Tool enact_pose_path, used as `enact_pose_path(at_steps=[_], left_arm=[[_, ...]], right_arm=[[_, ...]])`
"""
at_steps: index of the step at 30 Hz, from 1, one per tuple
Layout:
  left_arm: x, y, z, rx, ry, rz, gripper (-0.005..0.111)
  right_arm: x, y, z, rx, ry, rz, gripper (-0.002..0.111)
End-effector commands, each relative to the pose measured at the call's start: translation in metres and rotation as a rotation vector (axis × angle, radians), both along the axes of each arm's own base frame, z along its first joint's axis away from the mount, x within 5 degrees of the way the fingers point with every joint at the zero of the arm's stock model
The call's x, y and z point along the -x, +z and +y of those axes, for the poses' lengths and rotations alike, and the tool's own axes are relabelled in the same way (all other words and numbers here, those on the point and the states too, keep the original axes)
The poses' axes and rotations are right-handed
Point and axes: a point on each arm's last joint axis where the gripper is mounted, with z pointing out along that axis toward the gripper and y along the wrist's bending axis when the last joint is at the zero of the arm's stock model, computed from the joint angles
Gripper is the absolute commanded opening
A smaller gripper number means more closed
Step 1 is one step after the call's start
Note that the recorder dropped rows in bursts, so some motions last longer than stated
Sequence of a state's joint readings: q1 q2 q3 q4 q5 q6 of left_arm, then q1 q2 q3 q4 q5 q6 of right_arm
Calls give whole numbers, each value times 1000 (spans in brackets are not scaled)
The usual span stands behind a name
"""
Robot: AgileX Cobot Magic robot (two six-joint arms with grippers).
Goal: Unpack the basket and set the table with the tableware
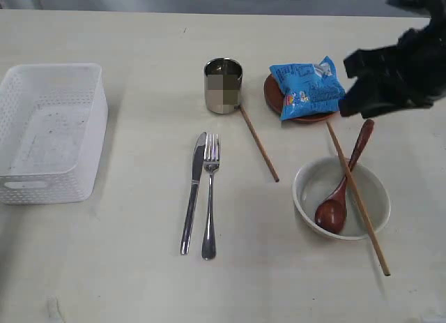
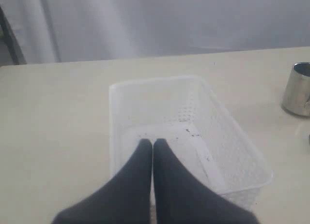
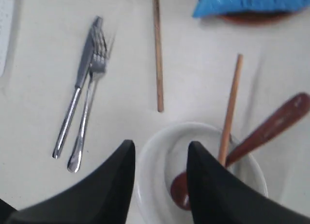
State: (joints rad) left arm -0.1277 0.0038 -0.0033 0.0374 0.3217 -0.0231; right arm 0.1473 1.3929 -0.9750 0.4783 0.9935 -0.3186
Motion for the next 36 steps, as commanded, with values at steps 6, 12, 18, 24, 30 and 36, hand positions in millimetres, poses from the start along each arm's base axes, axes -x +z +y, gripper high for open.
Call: enact_pose_path(at_steps=[6,12,18,24,30,36], left_arm=[[0,-1,0,5,4,-2,0],[0,-1,0,5,4,-2,0],[0,-1,0,5,4,-2,0],[0,-1,0,5,4,-2,0],[0,-1,0,5,4,-2,0],[0,-1,0,5,4,-2,0]], right_arm=[[-26,12,89,224,146,-58,35],[-52,-33,134,279,235,32,35],[-76,-73,143,369,267,74,35],[-86,-109,150,383,278,102,35],[-92,-129,153,385,275,99,35],[-94,-145,153,409,285,109,35]])
